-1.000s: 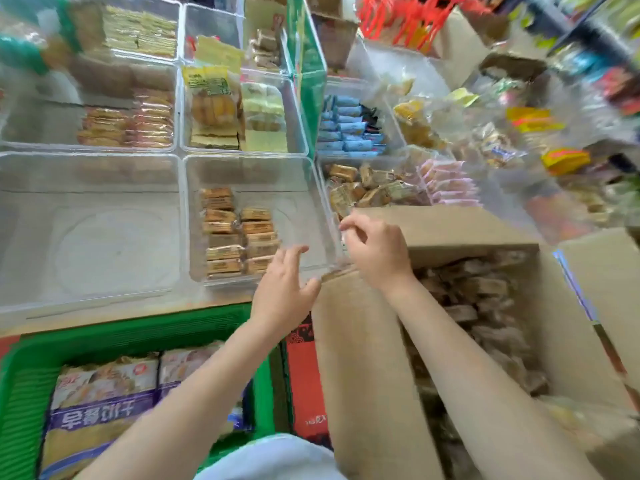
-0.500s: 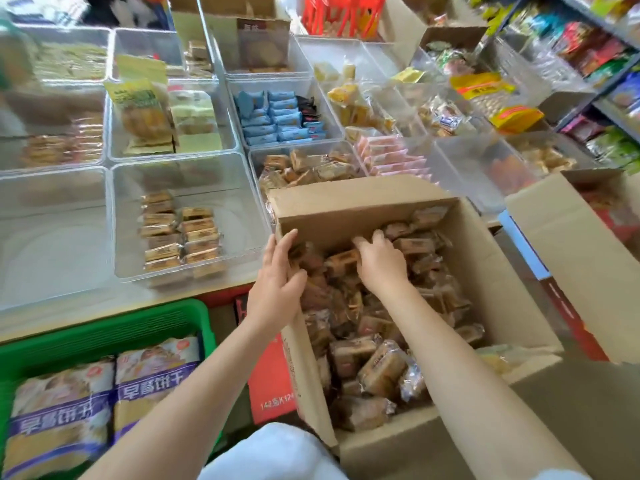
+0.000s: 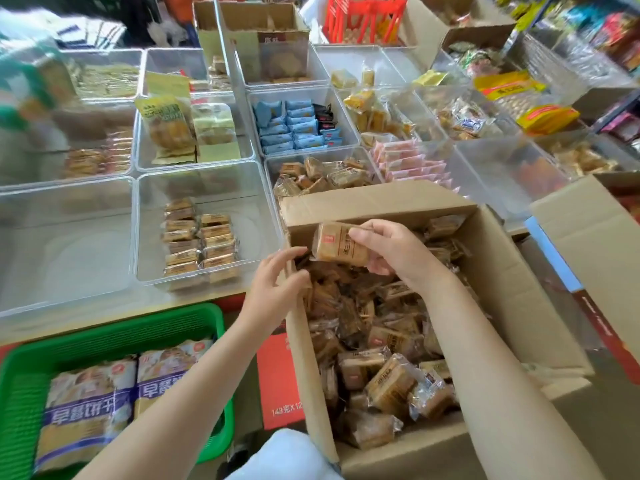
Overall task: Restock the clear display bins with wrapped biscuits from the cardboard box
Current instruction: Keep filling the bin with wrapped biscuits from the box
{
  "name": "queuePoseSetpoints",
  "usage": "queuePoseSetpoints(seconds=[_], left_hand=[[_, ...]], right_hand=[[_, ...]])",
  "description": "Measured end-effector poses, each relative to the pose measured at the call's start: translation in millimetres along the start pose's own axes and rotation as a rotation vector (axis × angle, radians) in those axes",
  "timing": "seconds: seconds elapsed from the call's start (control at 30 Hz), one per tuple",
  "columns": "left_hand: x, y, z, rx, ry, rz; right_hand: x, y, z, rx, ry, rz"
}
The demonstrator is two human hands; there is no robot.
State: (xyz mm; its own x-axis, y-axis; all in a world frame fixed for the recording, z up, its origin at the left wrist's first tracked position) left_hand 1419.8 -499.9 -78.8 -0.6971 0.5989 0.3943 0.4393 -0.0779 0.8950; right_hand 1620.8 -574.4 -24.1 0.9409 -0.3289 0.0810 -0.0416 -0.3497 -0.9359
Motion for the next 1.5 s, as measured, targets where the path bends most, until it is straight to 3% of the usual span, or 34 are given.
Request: queuePoseSetpoints(seconds=[0.1, 0.2, 0.27, 0.43, 0.6, 0.73, 0.83, 0.97, 1.17, 1.37, 1.5], left_hand=[[35.0, 17.4, -0.4, 0.022, 0.11, -0.207], [64.3, 32.1, 6.9, 0.005, -0.032, -0.317], [89.1, 30.9, 14.5, -0.053, -0.054, -0.21], [158.6, -15.8, 45.4, -0.135, 0.083, 0.09], [201.0, -81.5, 84.9, -0.128, 0.186, 0.098], [231.0, -149.7, 118.3, 0.05, 0.325, 0.563], [228.2, -193.5, 130.0, 0.165, 0.251, 0.708], [216.0, -211.8, 136.0, 0.218, 0.176, 0.736], [213.8, -215.3, 138.5, 0.219, 0.126, 0.785], [212.5, -216.5, 139.0, 0.231, 0.103, 0.795], [213.0, -216.4, 138.3, 0.228, 0.11, 0.803]], right_hand=[[-25.1, -19.5, 5.7, 0.039, -0.078, 0.163], [-63.4, -37.1, 17.0, 0.063, -0.144, 0.082], [-91.2, -47.4, 28.6, 0.093, -0.181, -0.052], [-162.6, -64.3, 79.9, 0.249, -0.15, -0.664], [-231.1, -55.1, 154.0, 0.271, -0.155, -0.869], [-244.5, -36.3, 226.4, 0.219, -0.002, -1.018], [-247.8, -13.4, 276.7, 0.148, 0.079, -1.082], [-259.3, 20.8, 330.3, 0.045, 0.053, -1.148], [-275.7, 41.7, 374.3, 0.137, 0.134, -1.213], [-298.9, 76.0, 380.2, -0.067, -0.077, -1.357], [-307.9, 83.2, 360.7, -0.081, -0.18, -1.409]])
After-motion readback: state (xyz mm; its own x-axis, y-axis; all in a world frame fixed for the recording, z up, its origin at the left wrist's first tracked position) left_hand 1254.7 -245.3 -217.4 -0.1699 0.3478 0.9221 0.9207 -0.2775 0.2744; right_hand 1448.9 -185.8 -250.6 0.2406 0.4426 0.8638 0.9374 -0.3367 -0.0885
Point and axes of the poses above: each hand's wrist, its own z-axis towards the middle knuckle, its own x-axis out of the back of the hand, y = z × x, the point moved 6 cm from there along z, towards the middle knuckle, and after that the axes turned 9 degrees about z, right-handed, at the moved point
